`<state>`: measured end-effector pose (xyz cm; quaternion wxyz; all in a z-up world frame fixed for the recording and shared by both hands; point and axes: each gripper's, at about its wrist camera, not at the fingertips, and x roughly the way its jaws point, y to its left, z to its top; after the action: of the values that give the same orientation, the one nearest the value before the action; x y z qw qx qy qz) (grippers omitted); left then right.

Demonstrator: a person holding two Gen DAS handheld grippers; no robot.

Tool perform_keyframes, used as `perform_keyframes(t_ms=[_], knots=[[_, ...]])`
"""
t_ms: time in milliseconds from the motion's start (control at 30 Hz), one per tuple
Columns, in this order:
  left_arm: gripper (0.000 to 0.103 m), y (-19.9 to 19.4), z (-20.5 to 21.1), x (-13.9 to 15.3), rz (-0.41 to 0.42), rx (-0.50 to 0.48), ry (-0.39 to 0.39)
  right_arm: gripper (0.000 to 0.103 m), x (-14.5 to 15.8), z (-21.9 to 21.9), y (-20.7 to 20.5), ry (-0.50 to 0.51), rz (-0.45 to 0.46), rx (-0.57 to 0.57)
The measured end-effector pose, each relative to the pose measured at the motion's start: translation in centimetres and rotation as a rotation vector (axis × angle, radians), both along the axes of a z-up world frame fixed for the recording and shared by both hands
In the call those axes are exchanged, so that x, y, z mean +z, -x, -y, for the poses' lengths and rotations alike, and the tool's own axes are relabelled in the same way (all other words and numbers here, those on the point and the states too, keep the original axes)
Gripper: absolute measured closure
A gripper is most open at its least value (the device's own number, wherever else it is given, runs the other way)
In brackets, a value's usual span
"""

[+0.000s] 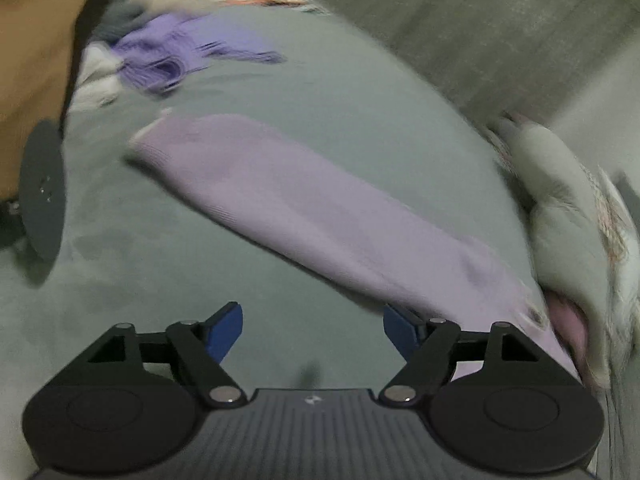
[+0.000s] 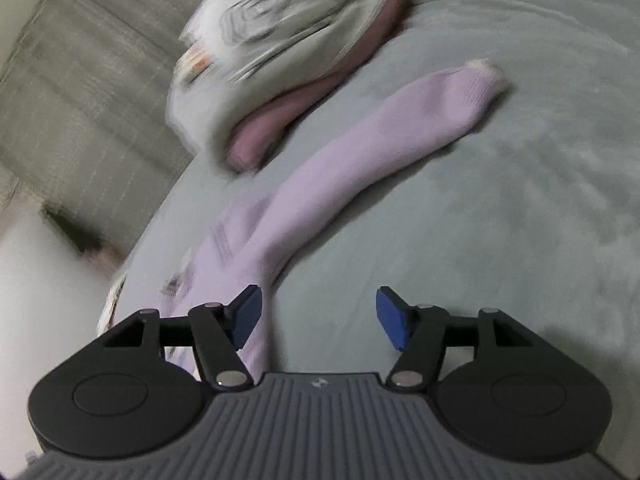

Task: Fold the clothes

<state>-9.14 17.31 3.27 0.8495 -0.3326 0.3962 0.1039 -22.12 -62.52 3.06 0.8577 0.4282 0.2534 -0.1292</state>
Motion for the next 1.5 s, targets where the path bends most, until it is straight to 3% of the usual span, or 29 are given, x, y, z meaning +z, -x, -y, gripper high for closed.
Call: perform_keyframes(t_ms=[100, 167, 267, 333, 367, 433, 467, 500, 533, 567, 667, 800, 867, 967, 1000, 1133, 1233, 1333, 1433, 1500], knots=[[0.022, -2.0, -2.4, -0.4, 0.046, 0.064, 0.001, 0.038, -1.3, 3.0, -0.5, 0.043, -0.007, -0.203], [0.019, -3.6, -3.3, -0.3, 0.068, 0.084, -0.048, 0.038, -2.1, 4.7, -0.9, 0.033, 0.005, -0.312], [0.011, -5.8, -3.7, -0.8, 0.064, 0.095, -0.119, 0.034, -4.2, 7.1, -3.1, -0.009, 0.037, -0.379], [0.001, -7.5, -3.2, -1.4, 0.087, 0.107, -0.168, 0.028, -4.9, 8.2, -4.2, 0.007, 0.067, -0.392], [0.001, -7.7, -3.0, -1.6, 0.096, 0.109, -0.183, 0.026, -5.3, 8.1, -5.4, 0.030, 0.081, -0.394], [0.003, -8.4, -2.0, -2.2, 0.095, 0.117, -0.255, 0.034, -5.5, 7.3, -8.6, 0.115, 0.033, -0.346], [0.044, -8.9, -1.0, -2.3, 0.098, 0.070, -0.337, 0.063, -5.3, 7.0, -9.3, 0.146, 0.004, -0.322], [0.072, -9.1, -0.7, -2.1, 0.110, 0.043, -0.359, 0.095, -4.9, 7.5, -9.9, 0.161, -0.010, -0.305], [0.088, -9.0, -1.0, -1.9, 0.127, 0.040, -0.331, 0.095, -4.5, 8.0, -10.3, 0.175, -0.022, -0.289], [0.092, -8.9, -1.3, -1.7, 0.143, 0.036, -0.302, 0.095, -3.6, 8.4, -10.2, 0.195, 0.007, -0.301], [0.092, -8.5, -2.1, -0.5, 0.192, 0.043, -0.253, 0.096, 0.2, 9.4, -9.7, 0.305, 0.072, -0.322], [0.092, -7.7, -2.7, 1.9, 0.249, 0.061, -0.183, 0.096, 4.7, 8.5, -10.8, 0.482, 0.069, -0.257], [0.092, -7.1, -2.3, 3.4, 0.282, 0.064, -0.162, 0.096, 5.9, 7.7, -11.1, 0.521, 0.085, -0.249], [0.092, -6.4, -1.5, 5.2, 0.339, 0.066, -0.199, 0.095, 6.7, 7.5, -11.1, 0.499, 0.113, -0.301], [0.092, -6.3, -1.5, 5.3, 0.344, 0.078, -0.207, 0.095, 6.2, 7.6, -11.3, 0.491, 0.079, -0.333], [0.092, -6.6, -3.1, 3.1, 0.267, 0.122, -0.150, 0.095, 3.2, 9.3, -11.3, 0.395, -0.052, -0.368], [0.092, -7.5, -3.3, 1.2, 0.206, 0.094, -0.177, 0.095, 1.2, 10.7, -11.1, 0.298, -0.126, -0.382], [0.091, -7.5, -4.1, 1.0, 0.223, 0.119, -0.083, 0.093, 0.7, 10.6, -11.4, 0.330, -0.185, -0.357], [0.090, -7.0, -4.7, 2.2, 0.287, 0.095, -0.073, 0.079, 1.4, 10.5, -10.5, 0.341, -0.216, -0.447], [0.090, -6.9, -4.3, 2.7, 0.312, 0.072, -0.089, 0.068, 2.6, 10.0, -9.2, 0.384, -0.257, -0.565]])
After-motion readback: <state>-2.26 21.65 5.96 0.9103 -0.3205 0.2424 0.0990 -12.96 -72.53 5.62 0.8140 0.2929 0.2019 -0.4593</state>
